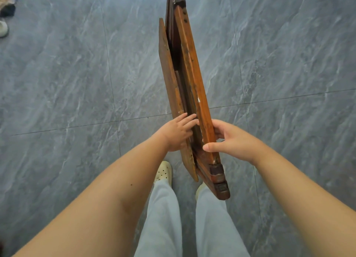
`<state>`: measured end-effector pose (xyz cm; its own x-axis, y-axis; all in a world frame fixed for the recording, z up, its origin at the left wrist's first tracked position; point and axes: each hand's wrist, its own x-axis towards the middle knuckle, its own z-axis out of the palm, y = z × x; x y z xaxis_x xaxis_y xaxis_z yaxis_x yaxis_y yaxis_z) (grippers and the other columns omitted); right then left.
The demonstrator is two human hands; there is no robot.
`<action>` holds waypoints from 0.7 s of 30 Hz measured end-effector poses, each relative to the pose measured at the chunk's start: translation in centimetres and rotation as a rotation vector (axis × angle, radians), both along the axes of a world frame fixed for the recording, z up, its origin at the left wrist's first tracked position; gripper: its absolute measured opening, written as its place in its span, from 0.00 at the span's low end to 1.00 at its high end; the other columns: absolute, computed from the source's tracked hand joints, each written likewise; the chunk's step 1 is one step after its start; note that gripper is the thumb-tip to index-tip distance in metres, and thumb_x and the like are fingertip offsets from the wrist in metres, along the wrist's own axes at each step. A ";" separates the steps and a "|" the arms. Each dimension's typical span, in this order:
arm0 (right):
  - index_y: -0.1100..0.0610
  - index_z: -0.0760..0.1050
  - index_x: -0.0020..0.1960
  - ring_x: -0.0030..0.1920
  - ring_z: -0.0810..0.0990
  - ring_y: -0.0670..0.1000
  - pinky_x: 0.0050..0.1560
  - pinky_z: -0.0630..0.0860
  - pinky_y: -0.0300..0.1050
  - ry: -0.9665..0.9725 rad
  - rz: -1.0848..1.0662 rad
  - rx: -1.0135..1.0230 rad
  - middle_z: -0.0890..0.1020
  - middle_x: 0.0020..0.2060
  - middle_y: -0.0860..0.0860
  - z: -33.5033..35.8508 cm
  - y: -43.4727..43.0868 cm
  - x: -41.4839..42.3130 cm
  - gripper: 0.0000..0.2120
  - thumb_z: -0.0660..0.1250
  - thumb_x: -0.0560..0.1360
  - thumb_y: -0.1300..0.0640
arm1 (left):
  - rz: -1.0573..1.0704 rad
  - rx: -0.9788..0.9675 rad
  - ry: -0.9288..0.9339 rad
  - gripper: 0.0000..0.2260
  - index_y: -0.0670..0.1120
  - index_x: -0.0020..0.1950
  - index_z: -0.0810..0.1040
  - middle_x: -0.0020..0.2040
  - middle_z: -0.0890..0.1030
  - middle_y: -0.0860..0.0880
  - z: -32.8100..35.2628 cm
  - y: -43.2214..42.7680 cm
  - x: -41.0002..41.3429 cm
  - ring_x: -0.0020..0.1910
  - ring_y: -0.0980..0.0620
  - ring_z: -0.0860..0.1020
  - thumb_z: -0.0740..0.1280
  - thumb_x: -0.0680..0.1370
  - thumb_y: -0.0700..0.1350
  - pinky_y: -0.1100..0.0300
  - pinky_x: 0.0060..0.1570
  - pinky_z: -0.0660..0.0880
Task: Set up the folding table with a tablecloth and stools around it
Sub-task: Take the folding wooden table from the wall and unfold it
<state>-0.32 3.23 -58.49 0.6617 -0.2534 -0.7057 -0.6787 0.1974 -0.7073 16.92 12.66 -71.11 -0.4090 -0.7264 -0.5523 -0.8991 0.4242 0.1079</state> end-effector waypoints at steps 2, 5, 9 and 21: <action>0.44 0.67 0.68 0.55 0.78 0.36 0.47 0.74 0.26 -0.008 -0.008 0.028 0.78 0.57 0.39 -0.1 0.0 0.0 0.27 0.72 0.73 0.60 | 0.000 0.009 -0.030 0.29 0.47 0.74 0.63 0.77 0.56 0.43 -0.5 0.5 0.5 0.76 0.42 0.49 0.61 0.76 0.58 0.45 0.75 0.43; 0.45 0.68 0.66 0.54 0.78 0.36 0.47 0.74 0.27 -0.016 -0.020 0.043 0.79 0.56 0.40 -0.3 0.2 0.2 0.26 0.71 0.73 0.61 | -0.005 0.001 -0.058 0.30 0.46 0.75 0.61 0.75 0.62 0.44 -1.1 0.8 0.8 0.75 0.42 0.55 0.62 0.77 0.57 0.47 0.74 0.43; 0.46 0.70 0.66 0.54 0.78 0.37 0.48 0.74 0.26 -0.009 -0.017 0.024 0.80 0.57 0.42 -0.5 0.2 0.1 0.25 0.72 0.73 0.60 | -0.027 -0.049 -0.026 0.24 0.45 0.71 0.67 0.70 0.69 0.46 -0.9 0.5 0.9 0.71 0.44 0.63 0.62 0.78 0.55 0.47 0.74 0.45; 0.50 0.71 0.65 0.56 0.79 0.43 0.52 0.75 0.30 -0.028 -0.066 0.052 0.80 0.59 0.48 0.0 1.1 0.8 0.25 0.72 0.72 0.64 | -0.112 0.035 0.063 0.17 0.46 0.61 0.75 0.59 0.75 0.49 2.8 2.3 6.3 0.62 0.46 0.69 0.62 0.78 0.55 0.52 0.73 0.54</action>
<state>0.43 4.32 -58.46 0.6646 -0.2602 -0.7005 -0.6431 0.2782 -0.7135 23.26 14.94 -68.32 -0.5211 -0.6547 -0.5476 -0.8373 0.5165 0.1794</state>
